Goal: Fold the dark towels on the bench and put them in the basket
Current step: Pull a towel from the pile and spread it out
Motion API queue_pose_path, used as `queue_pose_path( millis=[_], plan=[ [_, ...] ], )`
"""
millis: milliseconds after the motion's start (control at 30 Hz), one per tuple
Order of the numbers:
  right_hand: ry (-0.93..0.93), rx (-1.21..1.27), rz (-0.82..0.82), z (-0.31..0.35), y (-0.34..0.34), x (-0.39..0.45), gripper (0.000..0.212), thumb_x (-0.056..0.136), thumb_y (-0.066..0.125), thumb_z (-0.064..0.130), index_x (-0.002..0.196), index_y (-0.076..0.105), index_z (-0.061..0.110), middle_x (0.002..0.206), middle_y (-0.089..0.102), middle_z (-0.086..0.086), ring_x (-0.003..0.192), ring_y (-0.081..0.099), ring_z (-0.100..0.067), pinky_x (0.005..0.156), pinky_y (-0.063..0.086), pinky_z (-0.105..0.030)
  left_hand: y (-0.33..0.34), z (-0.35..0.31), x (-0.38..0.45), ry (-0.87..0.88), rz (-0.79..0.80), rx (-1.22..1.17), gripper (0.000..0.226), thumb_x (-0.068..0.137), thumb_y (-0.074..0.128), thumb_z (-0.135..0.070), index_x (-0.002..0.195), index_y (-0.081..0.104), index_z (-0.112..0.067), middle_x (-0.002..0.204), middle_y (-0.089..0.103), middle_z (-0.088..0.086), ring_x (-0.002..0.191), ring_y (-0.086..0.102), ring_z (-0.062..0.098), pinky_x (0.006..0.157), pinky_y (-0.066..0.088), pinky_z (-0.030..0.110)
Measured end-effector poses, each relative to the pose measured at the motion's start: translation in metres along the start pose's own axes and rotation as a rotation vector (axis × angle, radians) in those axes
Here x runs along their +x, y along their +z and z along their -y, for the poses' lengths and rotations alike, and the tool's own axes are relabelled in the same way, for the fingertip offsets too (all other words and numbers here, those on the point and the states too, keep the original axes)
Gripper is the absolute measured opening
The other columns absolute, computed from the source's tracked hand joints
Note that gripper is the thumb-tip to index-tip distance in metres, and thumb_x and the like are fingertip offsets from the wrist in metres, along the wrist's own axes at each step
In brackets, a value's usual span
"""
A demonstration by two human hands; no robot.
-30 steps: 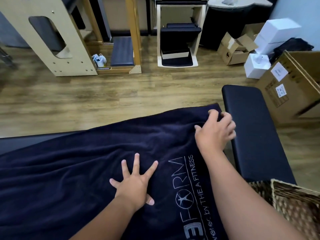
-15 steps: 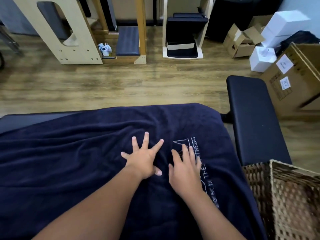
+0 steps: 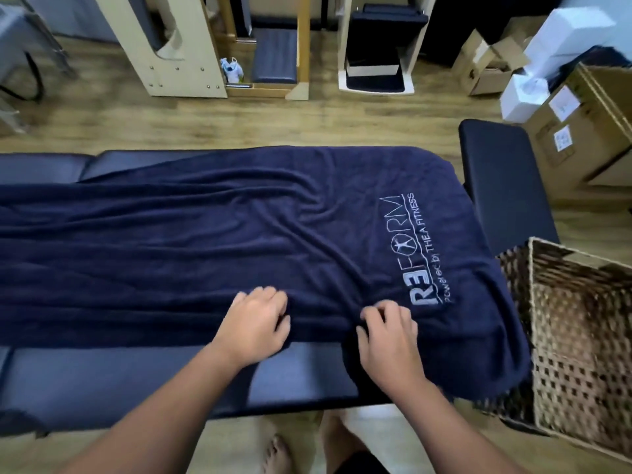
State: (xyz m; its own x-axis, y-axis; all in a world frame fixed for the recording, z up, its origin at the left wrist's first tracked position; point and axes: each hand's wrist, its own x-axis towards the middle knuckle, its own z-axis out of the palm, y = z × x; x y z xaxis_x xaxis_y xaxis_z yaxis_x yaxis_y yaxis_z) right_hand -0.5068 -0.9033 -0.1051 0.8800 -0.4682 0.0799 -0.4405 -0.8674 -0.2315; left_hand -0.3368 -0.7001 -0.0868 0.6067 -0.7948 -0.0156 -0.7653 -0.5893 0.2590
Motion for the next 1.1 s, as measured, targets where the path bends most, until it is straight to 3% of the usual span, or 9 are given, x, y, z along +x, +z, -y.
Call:
queue_pose_path(
  millis=[100,300,400,533,700,867,933,1000,1100],
  plan=[
    [-0.057,-0.064,0.034,0.008,0.003,-0.031,0.024,0.072,0.080,0.034,0.083,0.063,0.021,0.089,0.053,-0.001,0.081,0.054,-0.029,0.067,0.047,-0.043,0.003,0.015,-0.053,0.058,0.116,0.134,0.015,0.072,0.058,-0.036,0.072,0.052,-0.022,0.072,0.054,-0.003,0.066,0.058,0.025,0.058,0.040,0.035],
    [0.124,-0.035,0.050,0.009,0.002,-0.037,0.050,0.062,0.092,0.024,0.107,0.070,0.018,0.111,0.061,-0.004,0.092,0.061,-0.033,0.069,0.053,-0.046,0.000,0.037,-0.077,-0.139,0.131,0.302,0.064,0.052,0.078,-0.011,0.115,0.066,-0.011,0.098,0.056,0.011,0.081,0.053,0.033,0.060,0.041,0.042],
    [0.131,-0.027,0.055,0.006,-0.001,-0.027,0.039,0.062,0.092,0.020,0.094,0.071,0.021,0.098,0.060,-0.002,0.084,0.061,-0.032,0.069,0.051,-0.045,-0.010,0.032,-0.068,-0.171,0.200,0.345,0.053,0.063,0.074,-0.010,0.115,0.064,-0.012,0.106,0.056,0.008,0.094,0.055,0.032,0.073,0.043,0.046],
    [0.114,-0.039,0.049,0.001,0.002,-0.017,0.033,0.066,0.088,0.008,0.082,0.060,0.013,0.084,0.054,-0.008,0.070,0.057,-0.037,0.060,0.050,-0.043,-0.017,0.028,-0.055,-0.150,0.309,0.431,0.026,0.090,0.050,-0.008,0.112,0.058,-0.019,0.117,0.055,0.003,0.111,0.052,0.026,0.089,0.036,0.039],
    [0.140,-0.147,0.053,-0.003,0.001,-0.030,0.031,0.065,0.090,0.017,0.075,0.062,0.010,0.079,0.056,-0.011,0.069,0.054,-0.037,0.056,0.047,-0.043,-0.023,0.034,-0.060,-0.311,0.254,0.129,0.016,0.100,0.039,-0.020,0.106,0.052,-0.015,0.110,0.065,0.006,0.102,0.061,0.032,0.084,0.045,0.042],
    [0.090,-0.132,0.035,0.006,0.001,-0.042,0.014,0.083,0.071,0.021,0.079,0.059,0.014,0.081,0.056,-0.005,0.074,0.054,-0.034,0.061,0.044,-0.043,-0.037,0.053,-0.072,-0.377,0.409,-0.255,0.019,0.101,0.045,-0.015,0.107,0.063,-0.018,0.104,0.065,0.005,0.093,0.062,0.025,0.085,0.053,0.040],
    [-0.015,-0.141,0.079,0.012,-0.004,-0.058,0.014,0.086,0.053,0.031,0.078,0.055,0.019,0.080,0.054,0.000,0.073,0.054,-0.029,0.061,0.043,-0.042,-0.039,0.053,-0.081,-0.313,0.284,-0.102,0.020,0.096,0.052,-0.012,0.112,0.060,-0.019,0.109,0.059,0.004,0.098,0.058,0.026,0.082,0.051,0.041],
    [-0.093,-0.145,0.221,0.013,-0.011,-0.075,0.015,0.090,0.044,0.035,0.082,0.052,0.025,0.084,0.055,0.005,0.080,0.056,-0.024,0.068,0.043,-0.042,-0.039,0.049,-0.092,-0.151,0.087,0.143,0.023,0.080,0.065,-0.008,0.100,0.056,-0.017,0.098,0.053,0.005,0.089,0.054,0.030,0.067,0.046,0.041],
    [-0.154,-0.123,0.515,0.008,-0.029,-0.097,0.014,0.097,0.038,0.035,0.087,0.046,0.030,0.095,0.052,0.011,0.096,0.050,-0.015,0.087,0.039,-0.040,-0.035,0.037,-0.113,0.196,0.135,0.227,0.027,0.070,0.070,-0.017,0.093,0.056,-0.019,0.090,0.057,0.004,0.081,0.060,0.029,0.060,0.045,0.037]
  ],
)
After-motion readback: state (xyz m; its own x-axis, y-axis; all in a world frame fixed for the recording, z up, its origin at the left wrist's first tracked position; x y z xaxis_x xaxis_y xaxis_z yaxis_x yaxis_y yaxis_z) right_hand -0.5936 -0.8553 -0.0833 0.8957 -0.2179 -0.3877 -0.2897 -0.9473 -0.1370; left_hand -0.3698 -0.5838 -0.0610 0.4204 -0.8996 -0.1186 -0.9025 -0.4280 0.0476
